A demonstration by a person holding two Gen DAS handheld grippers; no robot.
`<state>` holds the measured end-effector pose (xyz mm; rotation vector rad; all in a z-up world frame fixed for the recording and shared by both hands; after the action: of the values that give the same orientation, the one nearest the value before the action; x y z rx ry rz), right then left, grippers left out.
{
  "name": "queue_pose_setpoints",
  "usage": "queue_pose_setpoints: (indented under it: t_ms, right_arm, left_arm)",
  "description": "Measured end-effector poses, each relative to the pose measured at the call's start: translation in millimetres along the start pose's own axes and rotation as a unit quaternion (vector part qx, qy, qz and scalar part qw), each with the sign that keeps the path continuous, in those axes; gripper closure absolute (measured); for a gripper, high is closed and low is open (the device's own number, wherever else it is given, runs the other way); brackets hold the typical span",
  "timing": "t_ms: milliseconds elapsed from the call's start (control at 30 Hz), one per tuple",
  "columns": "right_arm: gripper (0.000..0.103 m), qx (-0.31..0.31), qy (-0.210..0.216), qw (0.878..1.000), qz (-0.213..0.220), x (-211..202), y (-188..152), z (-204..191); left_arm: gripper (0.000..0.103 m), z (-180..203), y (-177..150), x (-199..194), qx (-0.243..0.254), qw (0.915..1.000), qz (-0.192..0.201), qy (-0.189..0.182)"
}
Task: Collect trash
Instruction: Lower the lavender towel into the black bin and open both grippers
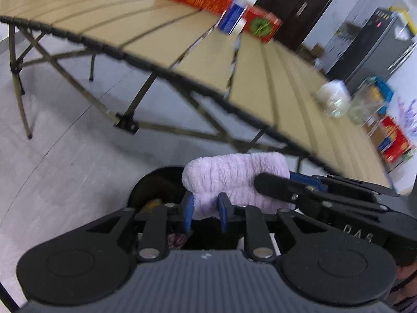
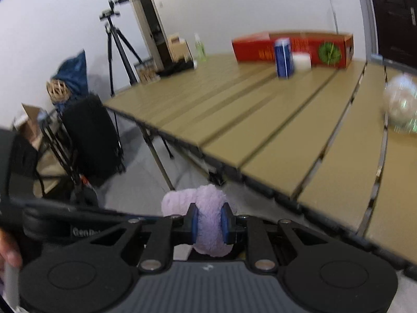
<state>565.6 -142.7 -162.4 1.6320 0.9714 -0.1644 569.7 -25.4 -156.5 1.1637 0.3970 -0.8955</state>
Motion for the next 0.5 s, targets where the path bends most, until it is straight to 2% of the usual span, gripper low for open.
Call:
queue_pose_setpoints:
  t_ms: [33, 67, 133, 167, 300, 500]
  right_arm:
    - [0.078, 0.001, -0.004, 1.000, -0.021, 10.2, -8.4, 0.9]
    - [0.075, 0.003, -0.010, 0.999, -0.047, 20.8, -19.0, 4.0]
    - [0.060, 0.006, -0.033, 0.996, -0.081, 36.1, -35.1, 10.8]
    - [0.058, 0.003, -0.040, 0.995, -0.094, 40.0, -40.9, 12.7]
    - [0.058, 0.028, -0.043, 0.993, -0.105, 40.0, -47.7, 20.9]
    - [0.057, 0.028, -0.052, 0.994, -0.088, 26.6, -39.1, 27.3]
  left_arm:
    - [0.067, -3.6, -4.3, 6.3, 0.007, 0.9998, -0.010, 0.013]
    - [0.063, -8.8, -8.3, 12.2, 0.012, 0.9993, -0.018, 0.031]
    - [0.055, -21.2, -15.1, 20.1, 0.020, 0.9968, -0.031, 0.070]
    - [0.054, -25.8, -16.5, 22.2, 0.016, 0.9960, -0.037, 0.080]
    - [0.046, -32.9, -11.5, 13.3, -0.001, 0.9962, -0.025, 0.084]
    - [0.029, -17.7, 5.2, 3.1, 0.036, 0.9952, 0.019, 0.089]
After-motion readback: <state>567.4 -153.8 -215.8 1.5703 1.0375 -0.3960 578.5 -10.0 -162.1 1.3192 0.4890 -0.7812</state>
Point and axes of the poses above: each gripper's, at about its wrist camera, not at the fingertips, and x roughly the way its jaws point, z to its right, y to its top, the point moved 10 cm from there along x, roughly the way its jaws point, and after that the axes turned 5 degrees about z, right-handed, at the moved point
